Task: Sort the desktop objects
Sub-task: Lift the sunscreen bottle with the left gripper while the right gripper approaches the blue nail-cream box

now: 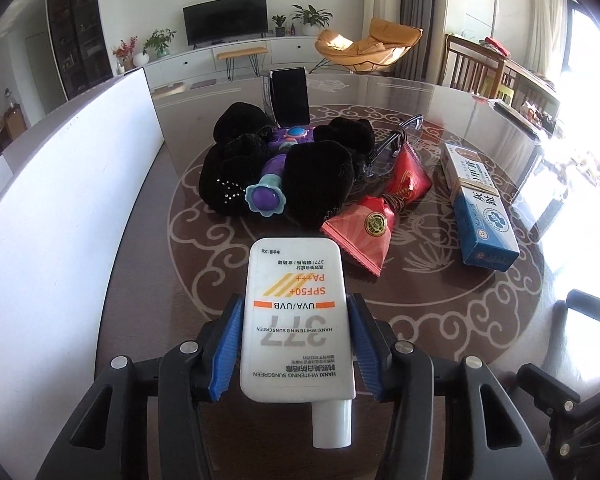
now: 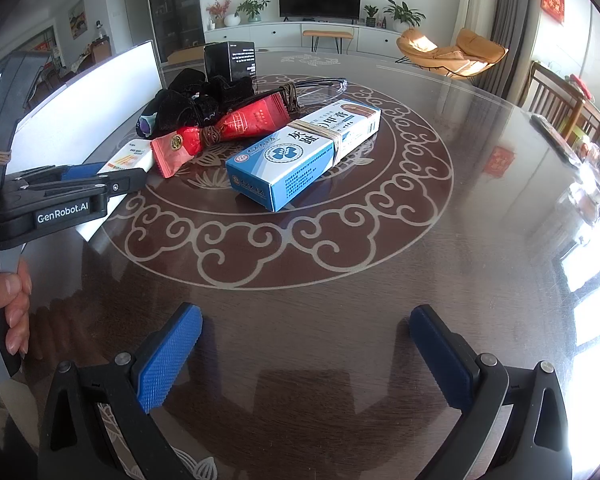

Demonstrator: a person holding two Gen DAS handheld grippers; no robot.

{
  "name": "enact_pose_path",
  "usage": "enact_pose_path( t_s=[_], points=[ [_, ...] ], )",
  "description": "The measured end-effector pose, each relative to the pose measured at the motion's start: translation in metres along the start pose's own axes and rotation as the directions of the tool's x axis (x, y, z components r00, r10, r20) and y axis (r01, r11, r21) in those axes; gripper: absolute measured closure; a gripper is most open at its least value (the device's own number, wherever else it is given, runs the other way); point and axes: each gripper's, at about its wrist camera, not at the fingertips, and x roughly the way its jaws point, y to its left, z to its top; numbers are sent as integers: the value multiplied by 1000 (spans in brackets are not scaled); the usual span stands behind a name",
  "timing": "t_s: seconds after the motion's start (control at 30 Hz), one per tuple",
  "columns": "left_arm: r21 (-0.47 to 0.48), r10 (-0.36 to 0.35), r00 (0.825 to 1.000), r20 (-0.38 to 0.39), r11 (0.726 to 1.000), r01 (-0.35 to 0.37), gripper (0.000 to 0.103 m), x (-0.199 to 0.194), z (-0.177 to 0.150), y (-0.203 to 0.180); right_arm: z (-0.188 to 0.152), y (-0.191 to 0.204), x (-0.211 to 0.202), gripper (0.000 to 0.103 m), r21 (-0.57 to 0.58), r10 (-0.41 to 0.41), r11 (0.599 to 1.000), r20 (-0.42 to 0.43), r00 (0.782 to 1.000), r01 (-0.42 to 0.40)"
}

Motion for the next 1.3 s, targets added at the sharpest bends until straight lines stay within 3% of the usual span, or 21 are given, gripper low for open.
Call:
enact_pose_path(
  t_s=[0.37,1.3],
  points=[
    [-1,-15,1000,-1,1000,15,52,-19,-26,-2,0,0,0,0,0,0,1000,0,1000,0],
    [-4,-17,1000,3,1000,17,52,-20,-28,-2,0,0,0,0,0,0,1000,-1,1000,0]
  ],
)
